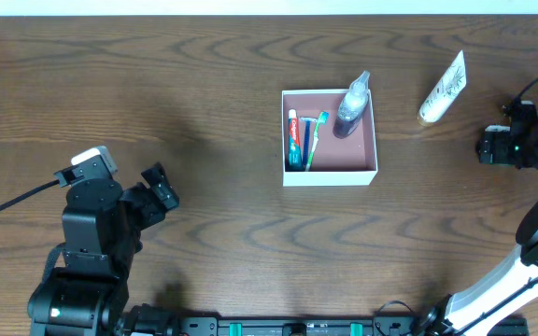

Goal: Pack container
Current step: 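Lower the right gripper and grasp the Dettol soap bar, then carry the Dettol soap bar left toward the box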

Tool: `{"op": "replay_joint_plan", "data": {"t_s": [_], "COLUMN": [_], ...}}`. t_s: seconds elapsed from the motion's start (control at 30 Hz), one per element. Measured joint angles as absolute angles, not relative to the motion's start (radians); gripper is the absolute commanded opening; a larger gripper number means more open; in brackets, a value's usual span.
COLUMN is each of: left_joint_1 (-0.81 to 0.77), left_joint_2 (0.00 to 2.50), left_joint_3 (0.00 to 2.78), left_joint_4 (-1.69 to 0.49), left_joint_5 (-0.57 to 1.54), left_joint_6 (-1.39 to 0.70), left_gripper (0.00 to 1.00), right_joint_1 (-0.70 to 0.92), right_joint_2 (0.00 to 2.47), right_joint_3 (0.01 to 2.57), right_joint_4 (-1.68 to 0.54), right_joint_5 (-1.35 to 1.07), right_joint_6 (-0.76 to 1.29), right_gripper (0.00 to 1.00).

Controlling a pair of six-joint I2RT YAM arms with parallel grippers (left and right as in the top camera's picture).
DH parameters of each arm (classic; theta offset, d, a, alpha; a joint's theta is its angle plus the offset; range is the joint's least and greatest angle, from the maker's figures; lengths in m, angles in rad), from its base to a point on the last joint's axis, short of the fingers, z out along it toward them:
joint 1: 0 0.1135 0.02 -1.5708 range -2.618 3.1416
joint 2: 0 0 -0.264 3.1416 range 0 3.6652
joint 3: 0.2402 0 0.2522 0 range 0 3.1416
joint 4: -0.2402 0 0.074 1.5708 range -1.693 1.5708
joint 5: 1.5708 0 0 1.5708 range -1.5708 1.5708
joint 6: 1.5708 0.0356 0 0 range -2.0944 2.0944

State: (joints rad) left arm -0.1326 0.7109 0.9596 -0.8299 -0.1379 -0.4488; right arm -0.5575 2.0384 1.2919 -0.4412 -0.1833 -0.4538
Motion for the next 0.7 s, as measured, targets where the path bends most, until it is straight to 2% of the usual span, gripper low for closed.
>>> {"op": "replay_joint_plan", "data": {"t_s": [0.13,0.23,0.27,0.4,0.53,0.7], "left_joint_1": [-0.133,-0.133,-0.133,-0.133,-0.133,-0.133], "left_joint_2": [0.71,0.711,0.711,0.711,0.711,0.71], "left_joint_3": [0.96,0.96,0.96,0.96,0.96,0.96], "left_joint_4": [-0.83,-0.83,-0.83,-0.83,-0.83,-0.83], "left_joint_5": [-0.138,-0.138,-0.138,-0.138,-0.138,-0.138], "left_joint_6": [-0.449,-0.449,-0.449,-0.449,-0.449,-0.449], "left_gripper": [0.98,0.98,0.98,0.98,0.98,0.98], "right_joint_1": [-0.558,-0.558,-0.558,-0.558,-0.558,-0.558], "right_joint_2": [2.038,2.038,2.038,2.038,2.038,2.038], "right_joint_3": [1.292,1.292,1.292,1.292,1.292,1.292], "right_joint_4": [-0.431,-0.43,-0.429,-0.431,-0.433,-0.432], "right_joint_5": [-0.184,-0.184,-0.185,-0.184,-0.184,-0.185], "right_joint_6": [-0.454,-0.454,-0.456,-0.45,-0.452,-0.445], "right_gripper": [0.81,0.62,0.59,0.56,0.48,0.47]}}
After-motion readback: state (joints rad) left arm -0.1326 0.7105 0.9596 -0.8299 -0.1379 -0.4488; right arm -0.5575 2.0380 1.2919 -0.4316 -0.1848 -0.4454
